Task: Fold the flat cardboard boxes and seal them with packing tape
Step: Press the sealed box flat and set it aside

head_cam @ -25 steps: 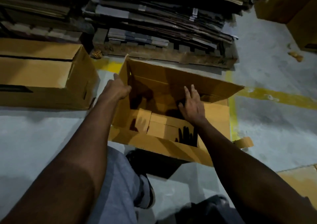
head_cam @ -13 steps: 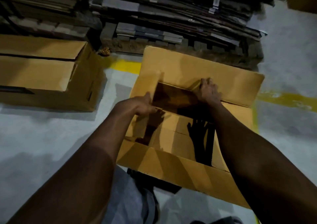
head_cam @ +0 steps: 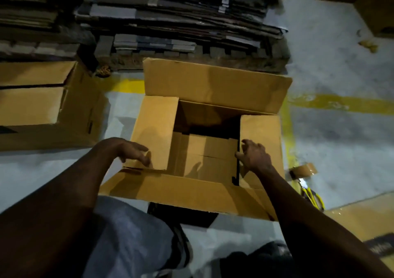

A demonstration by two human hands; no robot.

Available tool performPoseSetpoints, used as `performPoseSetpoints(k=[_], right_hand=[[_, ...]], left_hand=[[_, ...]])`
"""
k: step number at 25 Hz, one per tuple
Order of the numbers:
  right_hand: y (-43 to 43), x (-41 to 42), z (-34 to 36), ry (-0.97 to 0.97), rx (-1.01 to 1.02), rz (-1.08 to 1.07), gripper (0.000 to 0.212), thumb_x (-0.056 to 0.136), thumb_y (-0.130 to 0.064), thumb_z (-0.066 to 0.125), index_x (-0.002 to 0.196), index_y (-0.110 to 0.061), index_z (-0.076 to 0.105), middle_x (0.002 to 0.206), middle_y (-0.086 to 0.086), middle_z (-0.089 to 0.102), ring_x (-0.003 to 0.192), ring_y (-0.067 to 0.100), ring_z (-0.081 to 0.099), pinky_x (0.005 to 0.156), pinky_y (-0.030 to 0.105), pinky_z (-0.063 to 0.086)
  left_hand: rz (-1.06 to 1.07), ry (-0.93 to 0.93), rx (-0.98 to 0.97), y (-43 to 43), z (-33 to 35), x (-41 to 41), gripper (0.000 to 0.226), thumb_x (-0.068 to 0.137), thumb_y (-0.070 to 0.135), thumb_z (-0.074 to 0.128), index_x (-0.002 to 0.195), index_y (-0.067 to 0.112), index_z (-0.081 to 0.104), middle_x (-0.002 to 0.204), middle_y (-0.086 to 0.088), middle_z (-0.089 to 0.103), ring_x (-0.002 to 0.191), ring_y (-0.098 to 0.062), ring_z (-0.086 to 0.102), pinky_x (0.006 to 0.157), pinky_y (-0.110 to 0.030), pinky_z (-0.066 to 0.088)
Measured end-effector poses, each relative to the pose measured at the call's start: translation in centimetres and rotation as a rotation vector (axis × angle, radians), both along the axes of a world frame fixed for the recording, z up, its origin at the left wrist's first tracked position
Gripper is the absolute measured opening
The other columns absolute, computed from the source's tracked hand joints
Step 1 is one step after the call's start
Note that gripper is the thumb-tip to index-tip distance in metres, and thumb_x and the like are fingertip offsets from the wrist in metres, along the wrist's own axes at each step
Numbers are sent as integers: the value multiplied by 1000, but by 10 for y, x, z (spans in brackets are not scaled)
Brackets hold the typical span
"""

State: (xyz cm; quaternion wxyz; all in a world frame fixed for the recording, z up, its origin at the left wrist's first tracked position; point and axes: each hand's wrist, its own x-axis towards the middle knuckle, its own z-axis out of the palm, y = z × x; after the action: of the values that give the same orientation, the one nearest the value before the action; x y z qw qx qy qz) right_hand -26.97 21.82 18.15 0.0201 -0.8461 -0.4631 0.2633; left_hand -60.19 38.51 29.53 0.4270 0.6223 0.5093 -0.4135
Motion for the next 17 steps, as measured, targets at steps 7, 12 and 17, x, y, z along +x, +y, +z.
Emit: performPoseSetpoints(k=[7, 12, 17], right_hand=[[-45, -35, 61, 224, 16, 71, 89, 76, -75, 50, 147, -23, 35, 142, 9, 52, 117, 32, 57, 94, 49, 50], [-62, -79, 105, 341, 74, 141, 74, 81, -67, 60, 142, -31, 42, 140, 4, 53, 119, 25, 55, 95, 42, 50], [-64, -102, 122, -4, 73, 464, 44, 92, -42, 61, 133, -31, 51, 114, -1, 65, 102, 18, 61, 81, 29, 47]], left_hand=[[-465, 27, 20, -56, 14, -15, 125, 57, 62, 82, 150, 46, 1, 158, -1, 22, 140, -28, 31, 107, -38, 37], [-749, 3, 369, -79, 30, -27, 78, 74, 46, 76, 143, 32, 42, 133, -4, 55, 117, -23, 54, 92, -33, 48], [-673, -107, 765, -66, 42, -22, 29, 93, 33, 51, 119, 28, 62, 118, -5, 63, 109, -25, 58, 87, -36, 47]])
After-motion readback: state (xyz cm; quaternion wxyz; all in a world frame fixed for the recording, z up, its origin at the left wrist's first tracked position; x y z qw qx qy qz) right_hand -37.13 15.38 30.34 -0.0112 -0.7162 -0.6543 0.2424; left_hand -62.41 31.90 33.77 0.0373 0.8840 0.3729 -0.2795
